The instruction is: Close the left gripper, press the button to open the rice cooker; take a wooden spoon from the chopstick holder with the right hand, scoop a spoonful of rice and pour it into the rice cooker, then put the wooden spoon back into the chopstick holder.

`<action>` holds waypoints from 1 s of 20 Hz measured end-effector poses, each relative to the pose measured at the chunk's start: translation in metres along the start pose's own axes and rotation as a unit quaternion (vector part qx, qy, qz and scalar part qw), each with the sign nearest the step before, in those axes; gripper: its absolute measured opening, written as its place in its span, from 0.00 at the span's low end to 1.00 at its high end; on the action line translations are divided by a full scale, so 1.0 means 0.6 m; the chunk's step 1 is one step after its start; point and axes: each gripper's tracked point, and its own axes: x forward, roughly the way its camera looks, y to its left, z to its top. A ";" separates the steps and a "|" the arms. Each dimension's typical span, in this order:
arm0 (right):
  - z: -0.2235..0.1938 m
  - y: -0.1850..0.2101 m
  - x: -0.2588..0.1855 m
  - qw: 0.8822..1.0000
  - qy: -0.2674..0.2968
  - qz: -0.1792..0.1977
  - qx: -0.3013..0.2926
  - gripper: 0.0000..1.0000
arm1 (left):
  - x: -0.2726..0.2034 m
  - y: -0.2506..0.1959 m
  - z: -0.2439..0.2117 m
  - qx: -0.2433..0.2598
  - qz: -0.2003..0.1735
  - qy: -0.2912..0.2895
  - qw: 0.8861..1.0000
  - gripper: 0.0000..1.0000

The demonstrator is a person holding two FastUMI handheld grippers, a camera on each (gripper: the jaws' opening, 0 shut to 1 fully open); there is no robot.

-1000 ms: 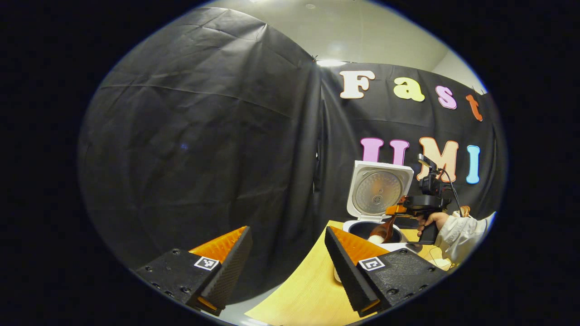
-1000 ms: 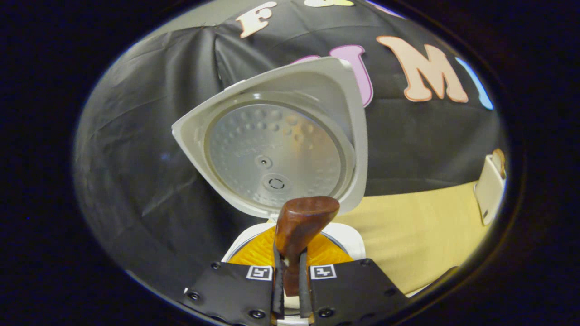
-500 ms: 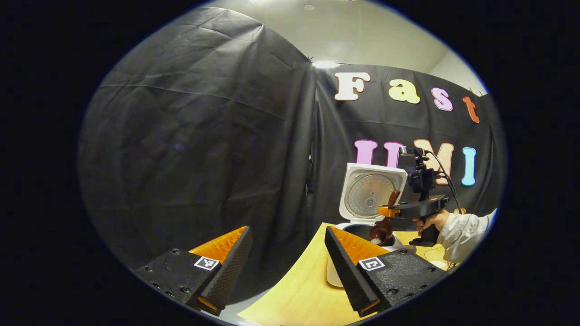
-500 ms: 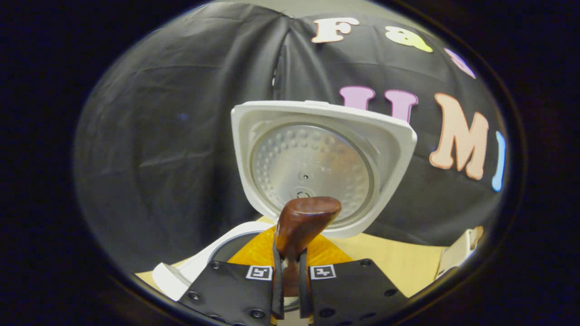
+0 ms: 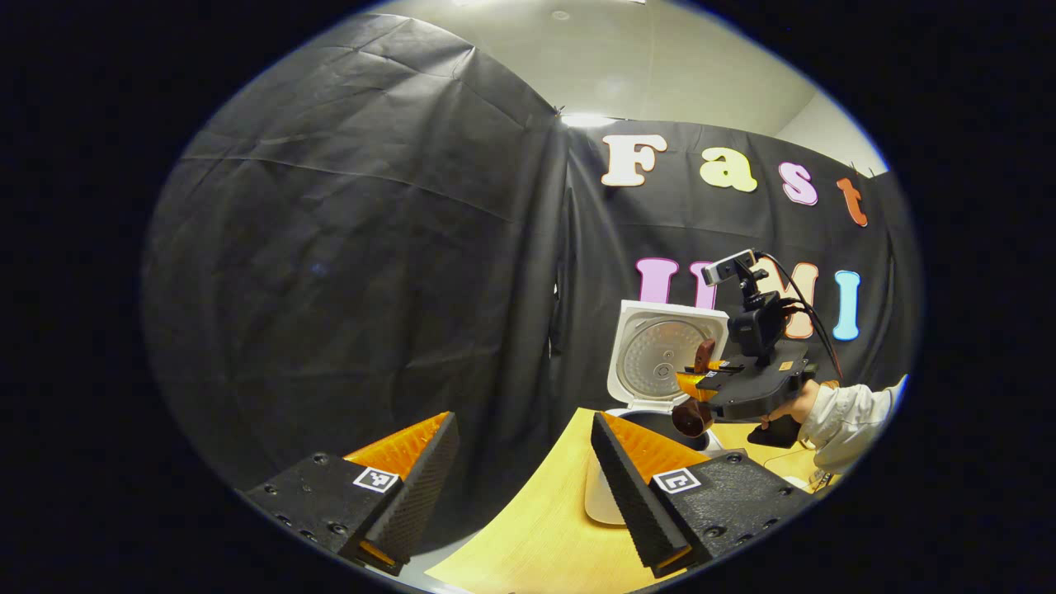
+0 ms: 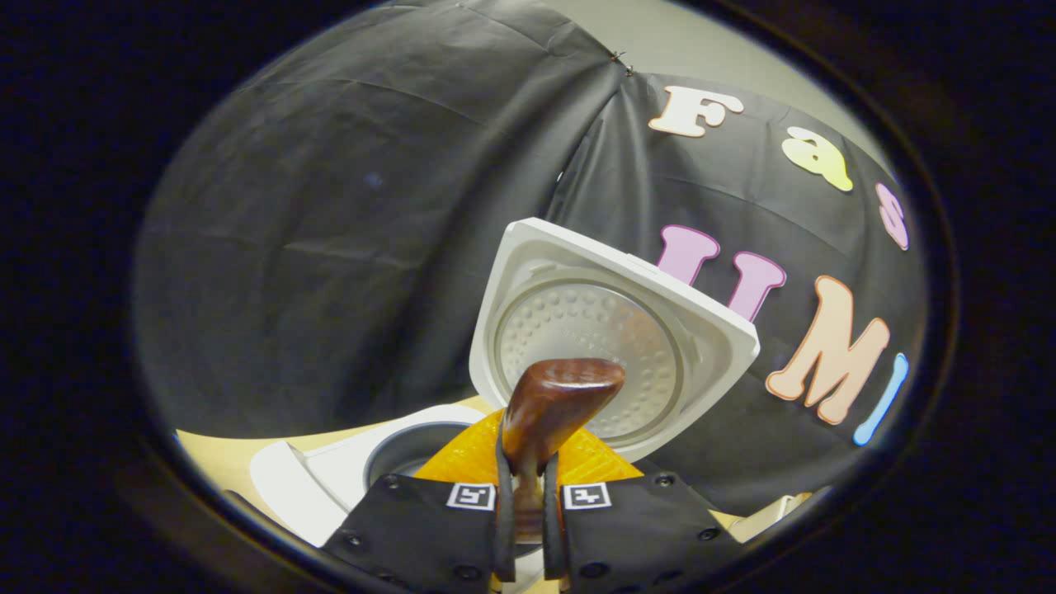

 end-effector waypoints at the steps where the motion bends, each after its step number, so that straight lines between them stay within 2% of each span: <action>1: 0.000 0.005 -0.002 1.000 0.001 0.013 0.028 0.15 | 0.001 -0.004 0.003 0.001 -0.002 -0.002 1.000 0.94; 3: 0.007 0.002 -0.008 0.996 -0.002 0.027 0.085 0.15 | 0.001 -0.013 0.010 0.005 -0.008 -0.009 1.000 0.94; 5: 0.007 -0.014 -0.024 0.993 -0.003 0.019 0.117 0.17 | 0.006 -0.031 0.019 0.008 -0.017 -0.015 1.000 0.94; 10: -0.006 -0.108 -0.091 0.989 -0.006 -0.019 0.146 0.16 | 0.025 -0.089 0.034 0.010 -0.049 -0.024 0.998 0.94; 20: -0.079 -0.300 -0.228 0.969 0.001 -0.102 0.226 0.14 | 0.065 -0.224 0.061 0.018 -0.114 -0.041 0.993 0.95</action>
